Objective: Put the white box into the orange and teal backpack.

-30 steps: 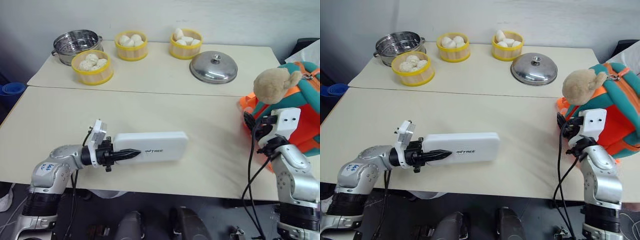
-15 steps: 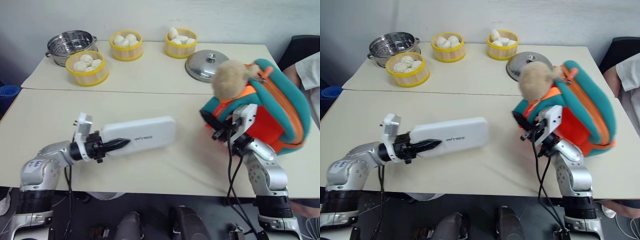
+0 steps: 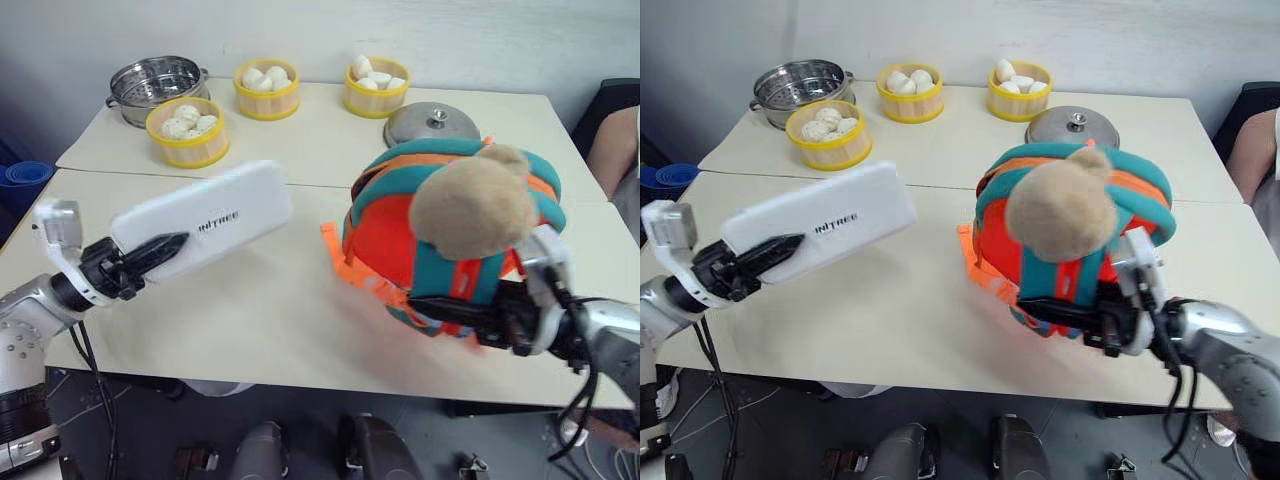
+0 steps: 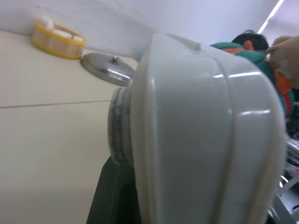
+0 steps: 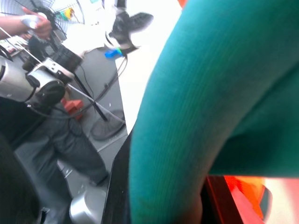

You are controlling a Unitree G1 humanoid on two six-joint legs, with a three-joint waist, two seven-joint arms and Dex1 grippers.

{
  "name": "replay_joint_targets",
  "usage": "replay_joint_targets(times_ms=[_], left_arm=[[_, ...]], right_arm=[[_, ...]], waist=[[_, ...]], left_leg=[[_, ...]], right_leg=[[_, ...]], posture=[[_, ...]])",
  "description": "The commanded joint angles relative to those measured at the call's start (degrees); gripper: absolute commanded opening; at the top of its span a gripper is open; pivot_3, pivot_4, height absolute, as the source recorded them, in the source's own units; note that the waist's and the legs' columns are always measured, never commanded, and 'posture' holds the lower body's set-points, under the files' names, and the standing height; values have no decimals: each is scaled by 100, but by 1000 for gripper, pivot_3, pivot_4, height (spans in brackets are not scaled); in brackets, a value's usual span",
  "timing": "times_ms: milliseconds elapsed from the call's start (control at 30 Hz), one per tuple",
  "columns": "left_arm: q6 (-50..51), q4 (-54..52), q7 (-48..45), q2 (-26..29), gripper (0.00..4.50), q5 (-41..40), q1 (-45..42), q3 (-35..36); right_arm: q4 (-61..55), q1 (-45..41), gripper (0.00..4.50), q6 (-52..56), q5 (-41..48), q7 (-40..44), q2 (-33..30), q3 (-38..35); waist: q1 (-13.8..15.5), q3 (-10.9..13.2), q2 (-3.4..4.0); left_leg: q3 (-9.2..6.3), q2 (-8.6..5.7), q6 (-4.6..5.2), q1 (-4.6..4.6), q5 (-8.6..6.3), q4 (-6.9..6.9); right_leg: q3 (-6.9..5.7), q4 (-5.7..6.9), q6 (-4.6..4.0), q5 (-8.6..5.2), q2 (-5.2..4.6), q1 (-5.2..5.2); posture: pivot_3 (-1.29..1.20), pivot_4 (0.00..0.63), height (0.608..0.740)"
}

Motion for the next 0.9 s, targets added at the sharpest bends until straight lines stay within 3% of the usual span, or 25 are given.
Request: replay_joint_targets(times_ms=[33,200,433,700,900], left_arm=[[-206,-503,-56,66,1192,-76,-415,-278],[-1321,61,-64,-416,1192,1024,-1765,-1464],[-2273,1260,-1018,-819,1192,1978,-2960,-2648],[-2632,1607,-1692,-987,1192,2368,-3356,-3161],[-2751,2296,-1501,-1560,1192,3670,-4750,-4327]], right_arm=[[136,17,38,215,283,245,-192,-329],[308,35,38,262,-11,517,-238,-190],[342,22,38,212,-258,598,-100,-97],[115,268,38,91,-347,438,152,-119],[131,131,38,14,-475,349,278,48]], waist=[[30,0,0],[152,0,-1],[118,1,-1],[141,2,-3],[237,2,-2]], left_leg=[[0,0,1,0,0,0],[3,-2,2,-3,1,7],[18,-4,-13,-12,13,13],[12,-1,-15,-25,14,30],[-10,-3,41,-64,-15,97]], right_leg=[[0,0,0,0,0,1],[-3,-1,6,3,6,2],[-1,-10,19,11,13,0],[-5,-14,23,12,16,-1],[-19,-3,41,25,12,-6]], posture=[[0,150,740],[0,150,740],[0,150,740],[0,150,740],[0,150,740]])
